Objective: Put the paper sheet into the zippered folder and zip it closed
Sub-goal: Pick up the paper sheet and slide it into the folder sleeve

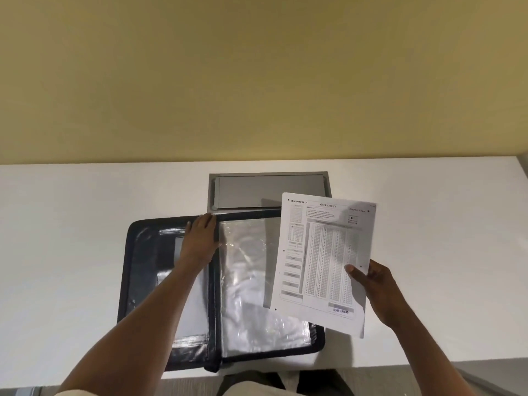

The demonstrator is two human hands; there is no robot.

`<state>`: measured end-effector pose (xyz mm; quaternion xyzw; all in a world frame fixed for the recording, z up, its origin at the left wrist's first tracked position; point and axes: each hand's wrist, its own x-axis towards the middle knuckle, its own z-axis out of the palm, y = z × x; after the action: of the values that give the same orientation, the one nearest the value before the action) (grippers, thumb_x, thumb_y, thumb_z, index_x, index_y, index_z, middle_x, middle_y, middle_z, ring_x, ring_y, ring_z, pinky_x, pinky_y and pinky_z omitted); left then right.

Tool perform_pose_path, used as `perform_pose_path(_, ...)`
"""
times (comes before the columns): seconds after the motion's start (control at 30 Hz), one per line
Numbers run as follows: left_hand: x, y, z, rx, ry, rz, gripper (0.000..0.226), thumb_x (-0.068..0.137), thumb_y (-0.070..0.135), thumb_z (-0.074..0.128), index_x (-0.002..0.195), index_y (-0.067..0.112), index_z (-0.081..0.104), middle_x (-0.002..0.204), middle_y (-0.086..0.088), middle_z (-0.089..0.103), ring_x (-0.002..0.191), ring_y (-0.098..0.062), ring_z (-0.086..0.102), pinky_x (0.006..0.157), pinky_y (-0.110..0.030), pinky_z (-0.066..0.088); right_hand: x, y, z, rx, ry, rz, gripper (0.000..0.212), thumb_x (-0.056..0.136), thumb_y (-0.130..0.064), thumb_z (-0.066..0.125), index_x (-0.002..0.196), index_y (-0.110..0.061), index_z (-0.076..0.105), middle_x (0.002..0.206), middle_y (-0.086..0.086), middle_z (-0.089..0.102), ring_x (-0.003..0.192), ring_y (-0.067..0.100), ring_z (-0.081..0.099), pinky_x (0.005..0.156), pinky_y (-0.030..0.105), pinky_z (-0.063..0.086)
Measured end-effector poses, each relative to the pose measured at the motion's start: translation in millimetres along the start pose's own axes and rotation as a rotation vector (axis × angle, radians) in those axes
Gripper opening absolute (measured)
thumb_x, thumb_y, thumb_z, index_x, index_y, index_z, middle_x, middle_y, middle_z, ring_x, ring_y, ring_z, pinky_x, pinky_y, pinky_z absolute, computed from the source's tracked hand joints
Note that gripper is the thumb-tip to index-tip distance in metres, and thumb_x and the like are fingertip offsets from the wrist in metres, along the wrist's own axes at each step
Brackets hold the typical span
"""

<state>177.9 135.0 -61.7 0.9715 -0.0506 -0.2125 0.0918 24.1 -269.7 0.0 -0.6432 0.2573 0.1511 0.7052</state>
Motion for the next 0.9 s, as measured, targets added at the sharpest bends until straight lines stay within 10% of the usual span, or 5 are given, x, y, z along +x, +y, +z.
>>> perform_pose_path(0.53,-32,21,31,0.001,0.037,0.055,0.072,0.101,0.036,0.06,0.163,0.017,0.027,0.168,-0.003,0.029,0.157,-0.024,0.023,0.128,-0.043,0.019,-13,13,10,-0.033,0.071,0.011,0.024,0.099,-0.013,0.064,0.121,-0.006,0.072,0.114,0.016,0.077,0.105,0.039,0.074,0.09,0.047,0.061)
perform_pose_path(0.9,-10,43,36,-0.056,0.167,0.113,0.025,0.103,0.028,0.058,0.12,0.028,0.076,0.122,0.004,0.067,0.118,-0.021,0.055,0.105,-0.041,0.037,-17,12,1,-0.033,0.171,-0.028,0.023,0.098,-0.014,0.066,0.119,-0.009,0.074,0.114,0.015,0.078,0.104,0.037,0.074,0.092,0.05,0.059)
